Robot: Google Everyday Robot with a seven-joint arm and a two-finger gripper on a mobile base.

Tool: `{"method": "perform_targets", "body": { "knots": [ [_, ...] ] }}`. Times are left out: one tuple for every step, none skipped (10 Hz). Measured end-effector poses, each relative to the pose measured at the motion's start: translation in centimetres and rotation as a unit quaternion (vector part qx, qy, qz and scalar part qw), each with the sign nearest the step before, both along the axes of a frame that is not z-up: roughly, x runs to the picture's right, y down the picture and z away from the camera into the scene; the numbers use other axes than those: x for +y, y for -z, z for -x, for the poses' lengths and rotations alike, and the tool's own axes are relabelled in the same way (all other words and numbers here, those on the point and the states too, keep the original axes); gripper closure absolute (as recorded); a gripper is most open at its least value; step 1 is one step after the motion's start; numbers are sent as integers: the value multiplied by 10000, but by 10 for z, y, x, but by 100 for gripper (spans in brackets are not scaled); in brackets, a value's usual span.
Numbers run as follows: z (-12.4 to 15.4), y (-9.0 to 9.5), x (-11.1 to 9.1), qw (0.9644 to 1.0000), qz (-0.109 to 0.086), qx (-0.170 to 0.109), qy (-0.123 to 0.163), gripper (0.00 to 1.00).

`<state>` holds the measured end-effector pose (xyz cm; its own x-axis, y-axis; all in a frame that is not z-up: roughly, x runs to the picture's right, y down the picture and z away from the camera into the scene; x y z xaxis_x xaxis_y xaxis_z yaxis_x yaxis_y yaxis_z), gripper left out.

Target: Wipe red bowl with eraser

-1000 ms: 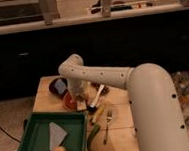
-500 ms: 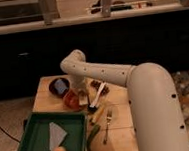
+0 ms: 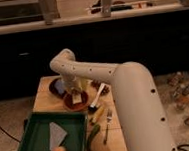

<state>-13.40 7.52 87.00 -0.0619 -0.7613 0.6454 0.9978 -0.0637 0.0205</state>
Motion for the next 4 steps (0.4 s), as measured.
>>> {"method": "perform_targets", "body": {
  "knots": [
    [5,-2,4,9999,30,-50,102,100],
    [12,-2,9,9997,69,-106,204,100],
    [20,0,16,9993,117,-185,302,100],
    [20,3,22,9990,142,-212,372,100]
  ]
}}
